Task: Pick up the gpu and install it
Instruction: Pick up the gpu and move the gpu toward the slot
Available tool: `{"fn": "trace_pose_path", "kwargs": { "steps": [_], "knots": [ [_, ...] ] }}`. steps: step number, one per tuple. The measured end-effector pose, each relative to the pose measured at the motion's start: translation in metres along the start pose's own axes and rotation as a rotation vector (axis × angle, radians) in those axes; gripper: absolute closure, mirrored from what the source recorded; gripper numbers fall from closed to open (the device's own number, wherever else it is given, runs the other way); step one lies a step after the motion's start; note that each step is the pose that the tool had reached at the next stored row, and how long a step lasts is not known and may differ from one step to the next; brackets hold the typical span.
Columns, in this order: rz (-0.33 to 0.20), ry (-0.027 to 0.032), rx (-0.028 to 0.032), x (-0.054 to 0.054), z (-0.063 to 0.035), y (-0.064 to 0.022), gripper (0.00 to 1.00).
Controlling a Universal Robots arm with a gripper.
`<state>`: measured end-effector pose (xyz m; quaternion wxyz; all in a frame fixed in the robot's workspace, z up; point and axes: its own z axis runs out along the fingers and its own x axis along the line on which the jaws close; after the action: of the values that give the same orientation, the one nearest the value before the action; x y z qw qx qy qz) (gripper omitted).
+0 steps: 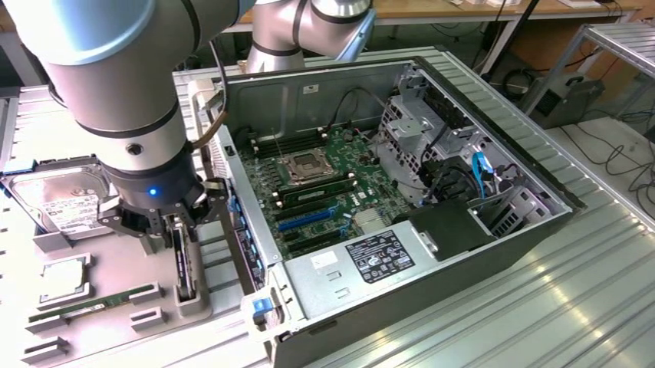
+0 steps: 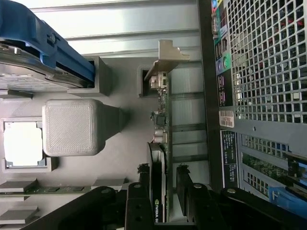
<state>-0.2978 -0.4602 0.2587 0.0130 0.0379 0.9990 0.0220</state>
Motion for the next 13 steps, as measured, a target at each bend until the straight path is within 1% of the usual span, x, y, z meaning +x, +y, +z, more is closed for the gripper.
{"fn": "trace_pose_path", "kwargs": {
  "steps": [7,13],
  "knots": [
    [0.000,-0.0002,-0.0002,0.001,0.0070,0.0060,0.64],
    [0.000,-0.0001,-0.0001,0.001,0.0110,0.0073,0.64]
  ]
}}
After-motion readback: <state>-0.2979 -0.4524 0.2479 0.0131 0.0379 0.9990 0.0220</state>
